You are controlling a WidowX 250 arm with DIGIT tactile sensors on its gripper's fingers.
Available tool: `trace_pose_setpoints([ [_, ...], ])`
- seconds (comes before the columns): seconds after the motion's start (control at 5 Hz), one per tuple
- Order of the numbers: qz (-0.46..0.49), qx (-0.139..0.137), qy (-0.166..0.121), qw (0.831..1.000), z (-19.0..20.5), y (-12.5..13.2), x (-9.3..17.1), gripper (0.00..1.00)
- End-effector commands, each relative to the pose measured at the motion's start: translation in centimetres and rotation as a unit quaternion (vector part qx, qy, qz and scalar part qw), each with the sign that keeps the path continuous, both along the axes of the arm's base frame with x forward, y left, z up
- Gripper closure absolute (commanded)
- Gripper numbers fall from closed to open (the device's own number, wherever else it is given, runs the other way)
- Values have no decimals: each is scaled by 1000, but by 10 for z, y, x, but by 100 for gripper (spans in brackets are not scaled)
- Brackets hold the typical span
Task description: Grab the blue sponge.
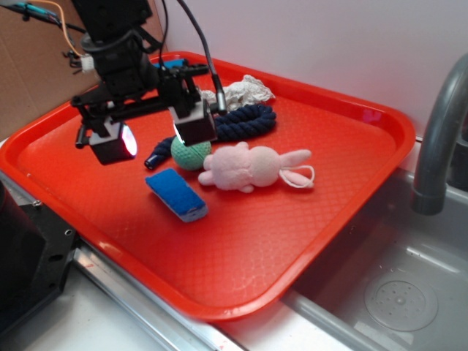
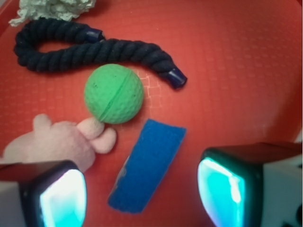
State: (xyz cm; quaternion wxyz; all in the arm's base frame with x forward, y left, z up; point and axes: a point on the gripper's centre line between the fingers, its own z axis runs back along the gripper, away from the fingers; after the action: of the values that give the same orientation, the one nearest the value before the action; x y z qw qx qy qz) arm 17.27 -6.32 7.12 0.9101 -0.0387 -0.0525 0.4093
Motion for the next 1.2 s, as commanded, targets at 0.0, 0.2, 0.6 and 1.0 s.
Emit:
trace_pose_setpoints([
  [0.0,-46,7,27,999,-40,2,9,0],
  [0.2,-68,9,29,997,-49,-6,20,0],
  [0.6,-104,6,46,993,-34,-11,13,100],
  [1.0,-350,13,-35,936,68,35,2,100],
])
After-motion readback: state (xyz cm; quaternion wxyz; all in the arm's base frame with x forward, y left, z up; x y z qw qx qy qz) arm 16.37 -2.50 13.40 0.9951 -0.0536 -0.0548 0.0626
